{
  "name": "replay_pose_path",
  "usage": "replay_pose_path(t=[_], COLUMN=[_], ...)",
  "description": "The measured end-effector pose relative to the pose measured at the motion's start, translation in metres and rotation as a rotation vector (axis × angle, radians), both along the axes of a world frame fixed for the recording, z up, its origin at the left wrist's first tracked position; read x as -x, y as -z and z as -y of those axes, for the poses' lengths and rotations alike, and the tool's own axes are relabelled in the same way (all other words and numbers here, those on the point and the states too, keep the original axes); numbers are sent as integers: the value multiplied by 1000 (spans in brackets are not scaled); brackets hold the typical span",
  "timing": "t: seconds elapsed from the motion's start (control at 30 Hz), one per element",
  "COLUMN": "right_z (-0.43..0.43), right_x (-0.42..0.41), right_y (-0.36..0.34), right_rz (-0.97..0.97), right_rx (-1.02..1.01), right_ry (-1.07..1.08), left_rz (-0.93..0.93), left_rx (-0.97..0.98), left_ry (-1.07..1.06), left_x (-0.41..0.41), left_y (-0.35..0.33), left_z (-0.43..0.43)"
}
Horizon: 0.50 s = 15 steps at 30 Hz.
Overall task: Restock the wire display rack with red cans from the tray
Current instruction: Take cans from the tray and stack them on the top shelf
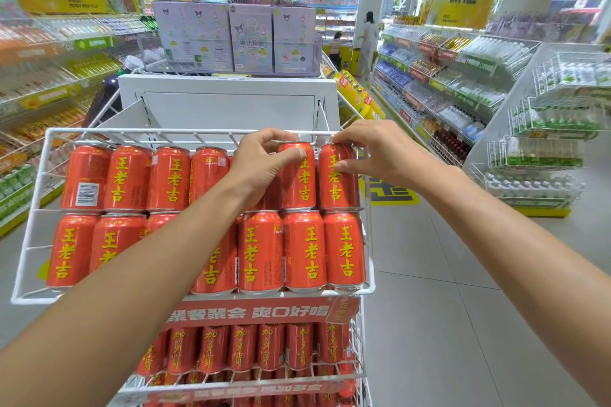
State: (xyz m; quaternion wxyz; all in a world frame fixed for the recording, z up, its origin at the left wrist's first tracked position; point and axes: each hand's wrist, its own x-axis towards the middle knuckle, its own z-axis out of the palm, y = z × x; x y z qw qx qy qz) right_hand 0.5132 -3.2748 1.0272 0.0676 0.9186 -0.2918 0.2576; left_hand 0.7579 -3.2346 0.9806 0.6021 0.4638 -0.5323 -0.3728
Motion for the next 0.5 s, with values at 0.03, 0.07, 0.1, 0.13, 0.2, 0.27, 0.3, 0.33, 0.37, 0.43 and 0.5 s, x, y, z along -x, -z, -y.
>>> replay_pose_path(t=[0.03,0.07,0.1,0.13,0.2,0.27,0.3,0.33,0.37,0.43,0.5], right_z=[0,0,1,1,2,3,3,3,3,4,5], right_x=[-1,-1,-1,-2,-2,-2,-2,-2,-2,-2,-2], right_y=[-1,-1,-1,0,2,4,4,4,4,5,5], right_rz=[-4,-12,-18,-21,-17,-5,2,6,7,10,12], right_rx=[1,2,4,7,7,1,-2,-4,-4,1,-2], right_ry=[5,12,19,24,26,26,28,31,34,35,34], left_rz=[9,13,16,18,22,22,22,28,39,78,119], left_rx=[-2,-1,0,1,4,9,12,16,23,39,55], left_ry=[5,11,16,24,34,40,45,47,45,23,3], left_x=[1,1,1,1,-1,-3,-2,-1,2,6,7], left_y=[0,0,0,1,2,3,4,3,3,3,3], left_z=[0,-1,-1,0,1,2,3,2,2,2,2])
